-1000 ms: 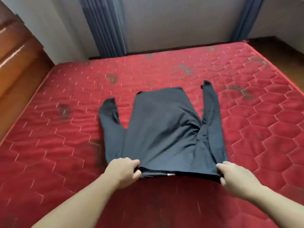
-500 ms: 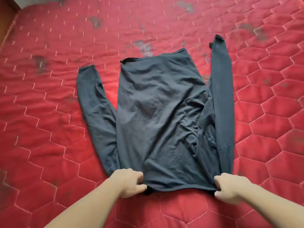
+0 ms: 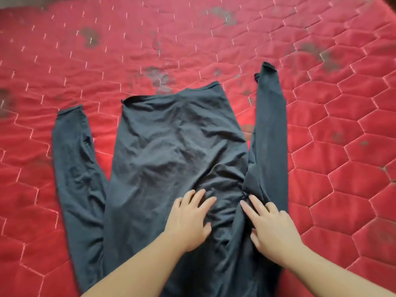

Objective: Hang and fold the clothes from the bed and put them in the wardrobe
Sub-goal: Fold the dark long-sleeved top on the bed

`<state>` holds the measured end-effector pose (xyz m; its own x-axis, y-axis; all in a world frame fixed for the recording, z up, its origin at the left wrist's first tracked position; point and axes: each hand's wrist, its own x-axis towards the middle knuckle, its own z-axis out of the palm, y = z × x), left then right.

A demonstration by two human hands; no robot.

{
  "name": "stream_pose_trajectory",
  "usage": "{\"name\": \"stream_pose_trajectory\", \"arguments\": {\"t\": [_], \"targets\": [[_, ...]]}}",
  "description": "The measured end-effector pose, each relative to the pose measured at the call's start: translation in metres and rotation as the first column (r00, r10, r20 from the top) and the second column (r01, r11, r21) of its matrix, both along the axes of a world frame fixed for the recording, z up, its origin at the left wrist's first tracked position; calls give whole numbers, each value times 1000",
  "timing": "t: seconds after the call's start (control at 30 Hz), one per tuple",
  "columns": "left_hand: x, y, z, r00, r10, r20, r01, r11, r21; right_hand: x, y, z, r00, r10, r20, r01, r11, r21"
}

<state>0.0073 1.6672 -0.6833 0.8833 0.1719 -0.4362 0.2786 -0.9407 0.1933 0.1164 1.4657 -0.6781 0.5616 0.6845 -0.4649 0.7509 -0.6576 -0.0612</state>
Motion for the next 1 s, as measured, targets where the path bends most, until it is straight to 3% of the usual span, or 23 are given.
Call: {"name": "stream_pose_trajectory", "arguments": {"t": [0.13,0.23,0.33,0.43,0.5,0.57,0.63,0.7,0.83,1.0], "targets": [[42,7,-6,996,-4,-88,6,1000,26,31,-23,8,997,-63,-37,59,993,-98],[67,3,-11,983,28,-181,-26,1000,10,48,-38,10,968,-217,-129,195,967,-164],[79,2,-19,965,32,-259,-25,999,29,67,-39,12,908,-345,-237,323,938,-128],[82,0,-24,952,21,-304,-12,999,33,92,-29,9,803,-533,-267,554,833,0],[89,5,-18,979,31,-202,-26,999,26,110,-20,5,729,-632,-263,669,739,78],[104,21,-12,994,39,100,-41,999,18,125,-9,1,652,-706,-277,752,650,114],[124,44,-14,939,57,339,-78,996,49,138,5,-3,608,-736,-296,791,595,143],[146,71,-18,949,123,292,-154,984,85,150,20,-8,580,-750,-318,814,554,177],[169,110,-45,982,188,28,-190,976,107,170,48,-15,521,-791,-320,852,459,252],[197,137,-59,979,179,102,-183,982,37,218,76,-21,485,-840,-242,851,391,349]]}}
